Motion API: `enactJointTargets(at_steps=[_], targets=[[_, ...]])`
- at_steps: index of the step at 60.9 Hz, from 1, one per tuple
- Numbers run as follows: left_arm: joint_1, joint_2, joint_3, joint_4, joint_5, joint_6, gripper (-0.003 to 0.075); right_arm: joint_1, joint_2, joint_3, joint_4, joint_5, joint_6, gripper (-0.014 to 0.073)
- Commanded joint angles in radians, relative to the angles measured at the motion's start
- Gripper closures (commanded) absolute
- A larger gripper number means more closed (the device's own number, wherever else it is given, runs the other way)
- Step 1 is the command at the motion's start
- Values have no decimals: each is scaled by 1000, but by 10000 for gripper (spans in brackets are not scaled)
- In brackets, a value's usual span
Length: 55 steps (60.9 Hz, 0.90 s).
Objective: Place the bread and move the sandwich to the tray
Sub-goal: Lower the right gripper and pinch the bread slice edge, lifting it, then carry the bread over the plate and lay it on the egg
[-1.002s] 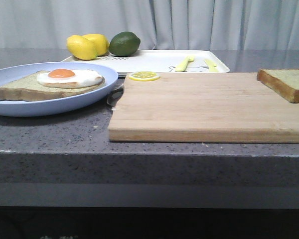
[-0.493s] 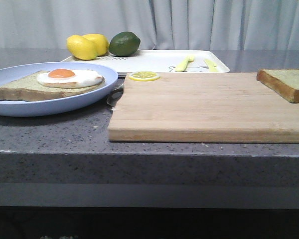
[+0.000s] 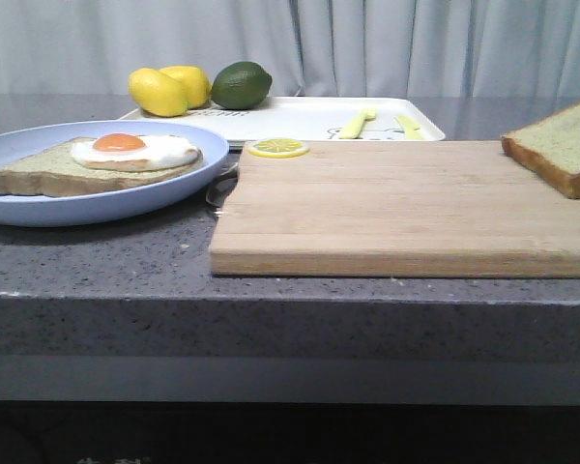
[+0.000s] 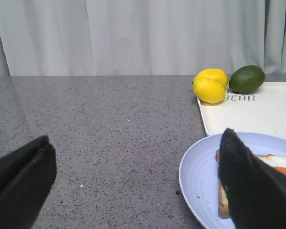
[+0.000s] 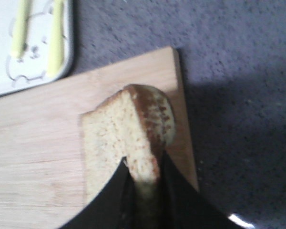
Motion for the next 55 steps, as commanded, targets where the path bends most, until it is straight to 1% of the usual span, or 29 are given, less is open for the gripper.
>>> enactJointTargets(at_steps=[1, 12, 16, 21, 32, 44, 49, 55], targets=[[1, 7, -38, 0, -77, -1, 49, -7, -93, -28, 123, -23, -18, 653], [1, 7, -38, 0, -77, -1, 49, 33, -139, -28, 380, 36, -19, 653], [1, 7, -38, 0, -77, -1, 49, 82, -136, -28, 448, 53, -19, 653], [1, 7, -38, 0, -77, -1, 49, 161, -134, -28, 509, 29, -19, 653], [1, 7, -38, 0, -77, -1, 49, 426, -117, -27, 684, -158, -19, 653], [1, 7, -38, 0, -77, -1, 49, 721, -11, -27, 915, -409, -28, 653], [1, 7, -38, 0, -77, -1, 49, 823, 56, -40, 1034, -476, -97, 653], [1, 7, -38, 0, -77, -1, 48, 914, 164, -87, 1180, -493, -208, 653]])
